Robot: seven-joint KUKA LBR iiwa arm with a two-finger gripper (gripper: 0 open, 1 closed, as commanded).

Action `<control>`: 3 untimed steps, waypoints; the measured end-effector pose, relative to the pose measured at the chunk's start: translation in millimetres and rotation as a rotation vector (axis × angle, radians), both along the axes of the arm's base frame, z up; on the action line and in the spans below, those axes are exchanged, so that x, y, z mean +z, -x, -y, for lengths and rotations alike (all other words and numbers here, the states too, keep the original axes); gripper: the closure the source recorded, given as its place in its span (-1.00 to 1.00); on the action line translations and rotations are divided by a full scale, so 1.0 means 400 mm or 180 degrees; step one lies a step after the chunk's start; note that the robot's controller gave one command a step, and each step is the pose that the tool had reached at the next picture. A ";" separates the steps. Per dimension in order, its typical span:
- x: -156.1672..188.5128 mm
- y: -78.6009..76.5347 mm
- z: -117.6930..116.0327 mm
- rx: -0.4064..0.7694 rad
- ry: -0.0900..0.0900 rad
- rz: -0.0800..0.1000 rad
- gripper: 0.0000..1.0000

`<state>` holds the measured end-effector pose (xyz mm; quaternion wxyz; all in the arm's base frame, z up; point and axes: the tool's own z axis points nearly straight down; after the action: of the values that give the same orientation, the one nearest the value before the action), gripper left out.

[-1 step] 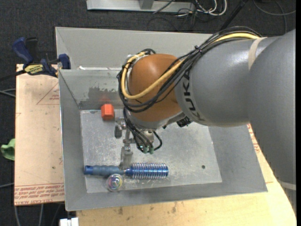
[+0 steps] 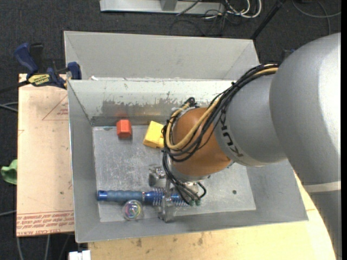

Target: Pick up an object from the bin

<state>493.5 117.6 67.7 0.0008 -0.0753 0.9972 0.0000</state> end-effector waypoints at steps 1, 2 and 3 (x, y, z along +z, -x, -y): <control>0.081 0.003 -0.003 0.0435 -0.0004 0.0004 -1.00; 0.080 -0.012 -0.023 0.0794 -0.0004 0.0002 -1.00; 0.006 -0.004 0.002 0.0530 -0.0005 0.0015 -1.00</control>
Offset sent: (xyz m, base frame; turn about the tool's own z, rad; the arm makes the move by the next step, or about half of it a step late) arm -0.0020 0.0004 0.0323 -0.1381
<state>495.0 116.8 70.2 0.0032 -0.1579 0.9874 0.0006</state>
